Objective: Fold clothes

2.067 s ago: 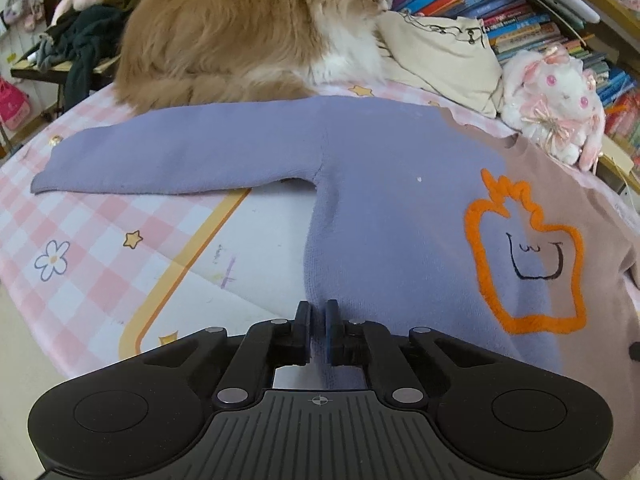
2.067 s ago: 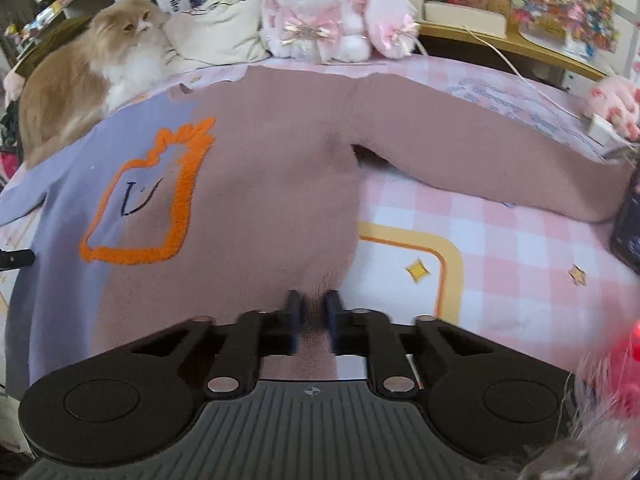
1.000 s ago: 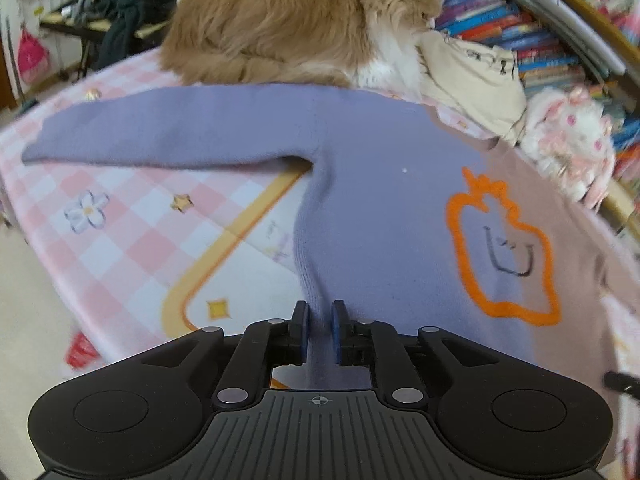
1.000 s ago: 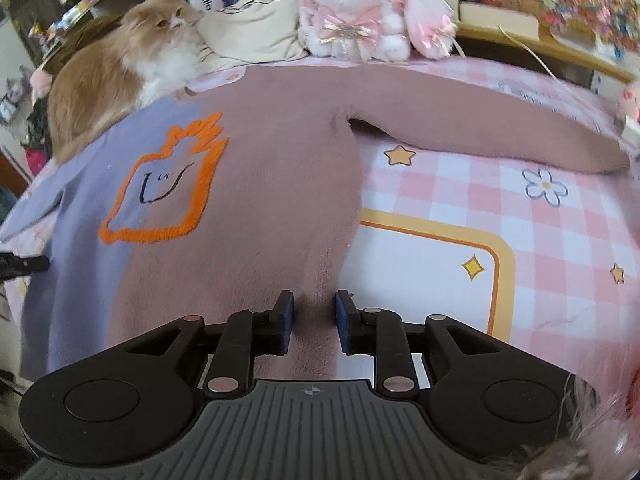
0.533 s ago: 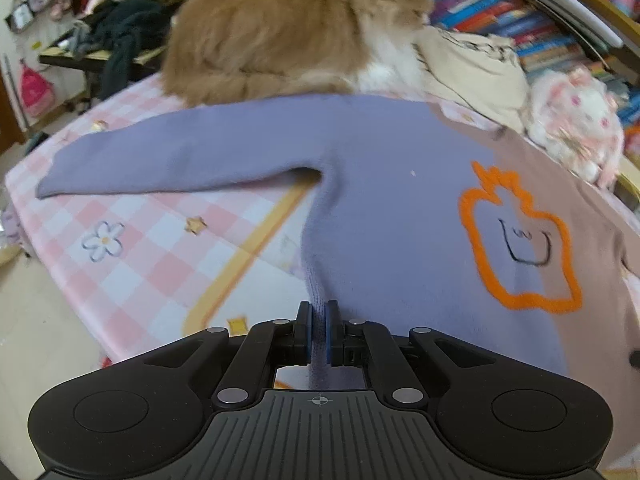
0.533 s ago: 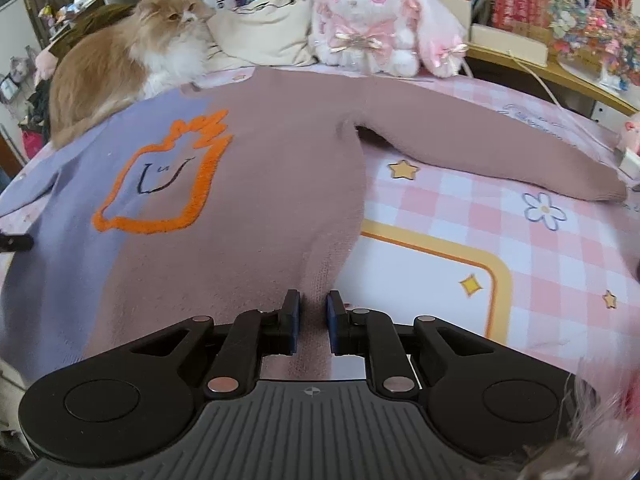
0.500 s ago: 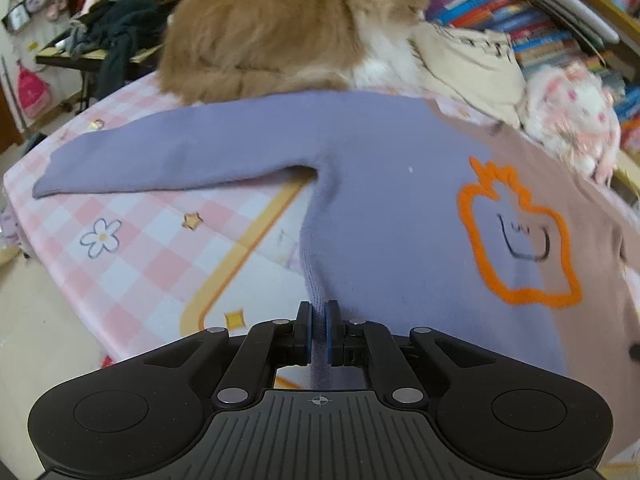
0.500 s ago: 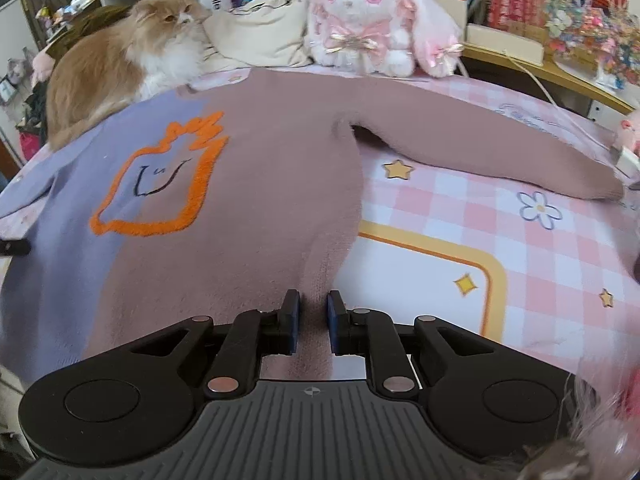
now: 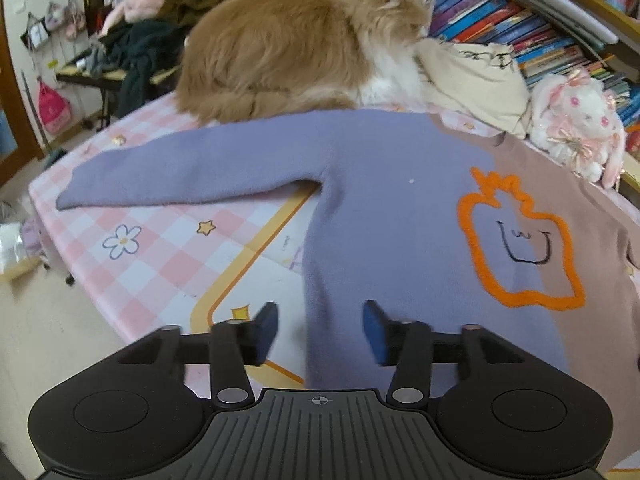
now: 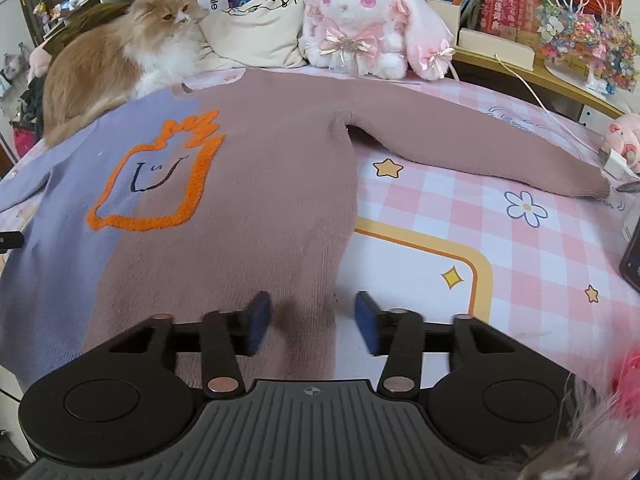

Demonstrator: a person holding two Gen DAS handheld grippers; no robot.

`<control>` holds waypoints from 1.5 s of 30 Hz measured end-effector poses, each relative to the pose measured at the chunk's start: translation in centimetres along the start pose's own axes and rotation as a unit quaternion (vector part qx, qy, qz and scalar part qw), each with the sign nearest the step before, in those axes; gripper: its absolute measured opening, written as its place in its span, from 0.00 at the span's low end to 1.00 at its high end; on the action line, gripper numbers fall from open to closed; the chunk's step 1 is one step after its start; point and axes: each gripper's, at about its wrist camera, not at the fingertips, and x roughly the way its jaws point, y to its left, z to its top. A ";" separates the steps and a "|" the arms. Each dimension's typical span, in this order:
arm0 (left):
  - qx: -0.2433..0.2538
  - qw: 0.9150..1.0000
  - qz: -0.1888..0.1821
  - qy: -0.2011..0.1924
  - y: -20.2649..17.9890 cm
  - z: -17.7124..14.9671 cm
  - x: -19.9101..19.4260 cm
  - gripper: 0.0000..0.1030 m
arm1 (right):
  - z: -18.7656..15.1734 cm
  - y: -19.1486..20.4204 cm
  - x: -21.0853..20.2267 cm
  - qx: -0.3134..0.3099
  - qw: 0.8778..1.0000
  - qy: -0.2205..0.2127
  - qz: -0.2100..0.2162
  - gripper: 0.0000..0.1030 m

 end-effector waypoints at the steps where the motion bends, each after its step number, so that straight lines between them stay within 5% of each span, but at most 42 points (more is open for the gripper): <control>1: 0.003 1.000 -0.001 -0.002 -0.3 -0.1 -0.2 0.52 | -0.1 0.2 -0.1 -0.003 1.000 -0.002 -0.002 0.53; 5: 0.014 1.000 0.003 -0.003 -1.3 -0.6 -0.8 0.78 | -0.5 1.0 -0.5 -0.019 1.000 -0.013 -0.011 0.68; 8: 0.030 0.999 0.017 -0.007 -2.0 -1.0 -1.1 0.87 | -0.9 1.6 -0.7 -0.027 0.999 -0.016 -0.019 0.75; 20: 0.112 0.993 -0.049 -0.008 -3.0 -1.0 -0.7 0.89 | -2.1 5.0 -1.9 -0.011 0.997 -0.028 -0.072 0.83; 32: 0.143 0.986 -0.079 -0.020 4.6 0.3 -1.0 0.91 | -2.4 14.7 -1.6 -0.018 0.995 -0.035 -0.094 0.89; 39: 0.135 0.988 -0.073 -0.029 9.9 1.4 -0.2 0.91 | -2.6 19.6 -0.5 -0.017 0.994 -0.037 -0.101 0.90; 45: 0.109 0.993 -0.018 -0.044 15.0 2.7 0.9 0.91 | -2.5 22.8 0.6 -0.019 0.994 -0.034 -0.101 0.90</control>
